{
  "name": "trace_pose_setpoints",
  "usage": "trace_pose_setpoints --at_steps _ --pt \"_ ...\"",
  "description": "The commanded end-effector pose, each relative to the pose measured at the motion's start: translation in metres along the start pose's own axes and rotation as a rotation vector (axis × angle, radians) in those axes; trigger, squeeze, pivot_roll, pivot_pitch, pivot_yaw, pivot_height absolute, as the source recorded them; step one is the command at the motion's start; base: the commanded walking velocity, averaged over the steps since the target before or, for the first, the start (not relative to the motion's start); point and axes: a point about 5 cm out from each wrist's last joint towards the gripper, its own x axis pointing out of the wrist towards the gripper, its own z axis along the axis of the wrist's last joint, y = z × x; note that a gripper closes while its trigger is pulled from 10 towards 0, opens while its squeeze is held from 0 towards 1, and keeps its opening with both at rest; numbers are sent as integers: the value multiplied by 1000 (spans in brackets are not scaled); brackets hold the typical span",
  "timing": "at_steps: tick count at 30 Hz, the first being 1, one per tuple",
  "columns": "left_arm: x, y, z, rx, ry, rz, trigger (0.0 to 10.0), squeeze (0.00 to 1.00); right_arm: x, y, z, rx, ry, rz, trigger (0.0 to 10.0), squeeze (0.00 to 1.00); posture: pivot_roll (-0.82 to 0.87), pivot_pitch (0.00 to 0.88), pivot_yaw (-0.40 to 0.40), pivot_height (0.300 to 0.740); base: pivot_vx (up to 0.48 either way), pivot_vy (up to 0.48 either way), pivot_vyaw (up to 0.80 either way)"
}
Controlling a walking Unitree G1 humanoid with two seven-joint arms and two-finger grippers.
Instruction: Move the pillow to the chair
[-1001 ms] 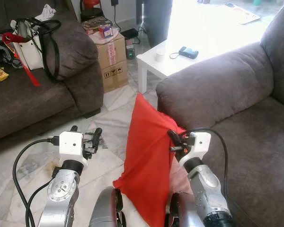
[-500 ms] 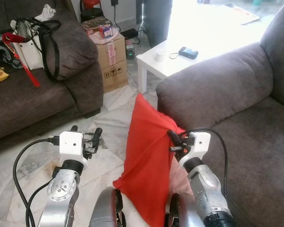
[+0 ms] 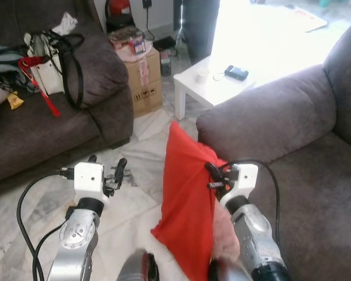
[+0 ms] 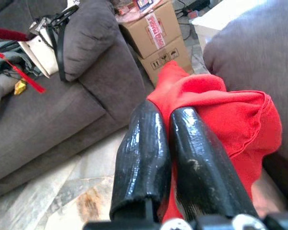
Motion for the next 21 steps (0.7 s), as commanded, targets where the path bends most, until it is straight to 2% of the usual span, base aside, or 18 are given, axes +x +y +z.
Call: trace_pose_setpoints --at_steps 1,14,21 --pt "-2 1 0 10 1 -3 10000 0 8 7 31 -34 -144 37 10000 0 93 148 10 740 0 0 0" --pt "-1 -1 1 2 -4 -10 10000 0 10 7 32 -32 -157 30 10000 0 100 144 22 740 0 0 0" --pt "4 0 -3 4 3 -30 10000 0 17 9 35 -21 -177 19 10000 0 104 87 61 740 0 0 0"
